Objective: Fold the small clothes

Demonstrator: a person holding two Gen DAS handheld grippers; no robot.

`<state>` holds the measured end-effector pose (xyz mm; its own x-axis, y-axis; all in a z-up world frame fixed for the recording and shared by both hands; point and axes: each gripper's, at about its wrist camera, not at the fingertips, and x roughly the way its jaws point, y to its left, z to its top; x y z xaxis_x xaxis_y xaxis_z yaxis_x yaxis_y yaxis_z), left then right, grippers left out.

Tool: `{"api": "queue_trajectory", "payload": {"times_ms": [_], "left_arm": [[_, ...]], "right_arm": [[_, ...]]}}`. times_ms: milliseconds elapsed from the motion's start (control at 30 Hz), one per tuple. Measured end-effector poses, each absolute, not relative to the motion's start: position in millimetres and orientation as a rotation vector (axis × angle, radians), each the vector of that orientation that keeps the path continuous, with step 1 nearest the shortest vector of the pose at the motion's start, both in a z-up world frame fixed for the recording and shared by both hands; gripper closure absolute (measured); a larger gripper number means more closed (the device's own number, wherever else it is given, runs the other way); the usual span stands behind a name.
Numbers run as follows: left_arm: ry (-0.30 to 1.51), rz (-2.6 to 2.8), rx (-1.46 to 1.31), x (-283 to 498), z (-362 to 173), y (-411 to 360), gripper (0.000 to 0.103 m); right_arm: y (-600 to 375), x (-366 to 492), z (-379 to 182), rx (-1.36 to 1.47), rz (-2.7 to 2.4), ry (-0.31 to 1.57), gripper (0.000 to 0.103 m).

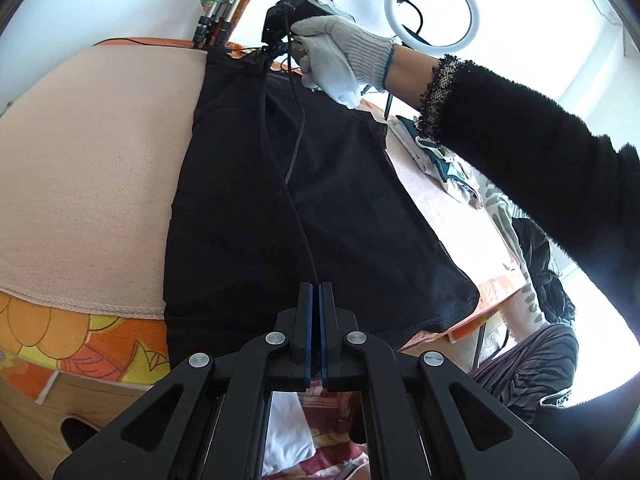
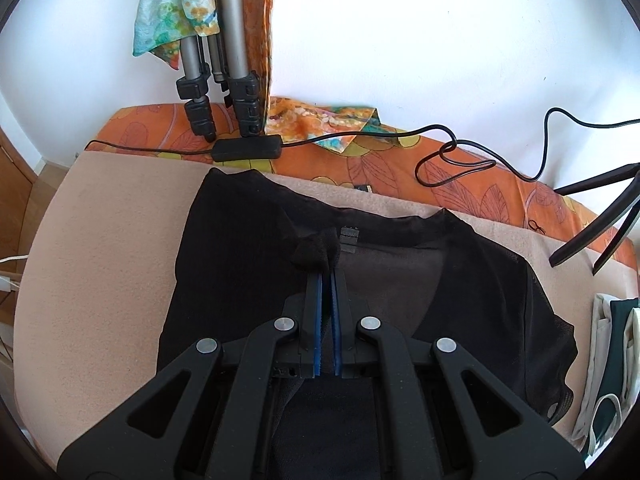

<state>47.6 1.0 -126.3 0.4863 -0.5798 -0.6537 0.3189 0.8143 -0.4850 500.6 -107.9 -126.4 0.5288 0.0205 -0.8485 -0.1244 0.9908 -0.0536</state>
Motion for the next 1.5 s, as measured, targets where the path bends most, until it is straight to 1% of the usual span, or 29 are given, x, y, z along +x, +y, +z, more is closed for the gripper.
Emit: {"api": "queue_trajectory", "payload": {"times_ms": [233,267,300,333,367,400,433,467,500,567,800,1067,1233,1500], "left_arm": [[0.93,-0.605,-0.3,50,-128,-13,0.102],[0.931,-0.608,-0.304,50,-128,-14,0.099],[0.938,-0.619,-0.315,50,-128,-14,0.091],[0.944,-0.628,-0.327,51,-128,-14,0.088],[0.945,-0.641,-0.339,50,-127,-14,0.083],[0.944,-0.652,-0.343,50,-126,-14,0.077],[0.939,-0.662,-0.341,48,-123,-15,0.074],[0.932,-0.669,-0.336,45,-121,-16,0.066],[0.921,-0.678,-0.332,41,-117,-15,0.062],[0.889,-0.687,-0.315,33,-110,-11,0.059],[0.859,-0.68,-0.283,11,-98,7,0.058],[0.797,-0.674,-0.161,-14,-82,-9,0.058],[0.75,-0.668,-0.066,-17,-79,-33,0.058],[0.729,-0.745,0.034,-12,-82,-95,0.058]], "right_arm": [[-104,505,-135,-0.156,0.08,1.025,0.098],[-104,505,-134,-0.158,0.083,1.029,0.092],[-105,504,-132,-0.152,0.089,1.029,0.085],[-107,502,-127,-0.146,0.088,1.019,0.066],[-109,499,-121,-0.145,0.084,0.999,0.047],[-111,495,-114,-0.15,0.086,0.976,0.042],[-113,491,-107,-0.155,0.088,0.96,0.038],[-116,488,-99,-0.155,0.09,0.953,0.038],[-120,483,-92,-0.146,0.092,0.949,0.038],[-131,469,-75,-0.117,0.114,0.937,0.038],[-176,399,-12,-0.078,0.15,0.859,0.034],[-240,308,37,-0.039,0.167,0.759,0.033],[-289,257,46,0.02,0.166,0.719,0.033],[-368,204,31,0.091,0.154,0.706,0.033]]}}
